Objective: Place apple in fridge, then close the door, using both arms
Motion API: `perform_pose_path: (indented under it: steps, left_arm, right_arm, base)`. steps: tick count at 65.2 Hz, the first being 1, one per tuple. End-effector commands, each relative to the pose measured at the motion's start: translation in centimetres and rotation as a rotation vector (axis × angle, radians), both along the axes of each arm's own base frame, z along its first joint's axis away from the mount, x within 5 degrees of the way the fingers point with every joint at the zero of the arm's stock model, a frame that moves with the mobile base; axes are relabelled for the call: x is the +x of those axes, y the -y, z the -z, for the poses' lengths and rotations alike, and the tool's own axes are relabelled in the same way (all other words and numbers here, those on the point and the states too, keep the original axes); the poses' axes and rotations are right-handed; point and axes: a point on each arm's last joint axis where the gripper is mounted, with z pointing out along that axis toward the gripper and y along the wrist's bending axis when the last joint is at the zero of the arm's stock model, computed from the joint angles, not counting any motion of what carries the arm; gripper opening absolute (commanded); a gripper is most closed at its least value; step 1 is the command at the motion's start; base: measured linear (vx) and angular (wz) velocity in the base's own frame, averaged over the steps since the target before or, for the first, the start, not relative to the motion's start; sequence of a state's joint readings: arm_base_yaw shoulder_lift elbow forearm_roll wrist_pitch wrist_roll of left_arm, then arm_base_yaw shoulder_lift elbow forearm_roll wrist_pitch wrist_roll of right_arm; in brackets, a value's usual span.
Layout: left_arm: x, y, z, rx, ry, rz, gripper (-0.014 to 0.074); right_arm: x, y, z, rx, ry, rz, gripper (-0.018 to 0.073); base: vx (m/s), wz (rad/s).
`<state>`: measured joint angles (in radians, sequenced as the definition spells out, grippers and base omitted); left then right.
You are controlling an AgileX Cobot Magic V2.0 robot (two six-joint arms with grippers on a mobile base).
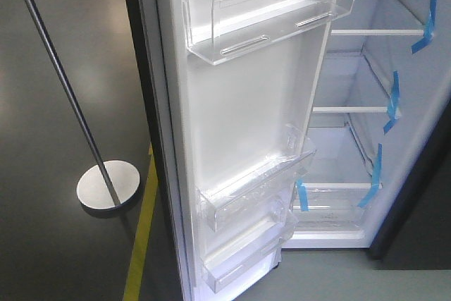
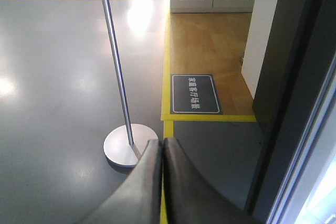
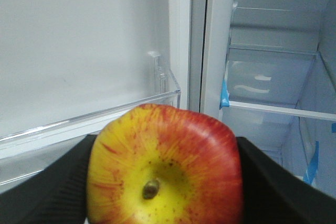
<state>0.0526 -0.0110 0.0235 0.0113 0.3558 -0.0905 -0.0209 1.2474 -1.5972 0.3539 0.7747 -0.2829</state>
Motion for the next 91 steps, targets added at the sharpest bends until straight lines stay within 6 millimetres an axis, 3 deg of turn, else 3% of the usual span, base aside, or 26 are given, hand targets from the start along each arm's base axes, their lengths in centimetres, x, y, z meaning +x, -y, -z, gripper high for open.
perform_pose_path:
  steps: [1, 91]
  left_arm:
    - [0.02, 0.03, -1.26, -0.003, 0.101, 0.002, -0.0006]
    - [0.02, 0.03, -1.26, -0.003, 0.101, 0.002, -0.0006]
  right_arm:
    - [-1.11, 0.16, -2.24, 0.019, 0.135, 0.02, 0.0158]
    - [-1.11, 0.16, -2.24, 0.019, 0.135, 0.02, 0.0158]
  base:
    - [0.1, 0.03]
    - [0.05, -0.01]
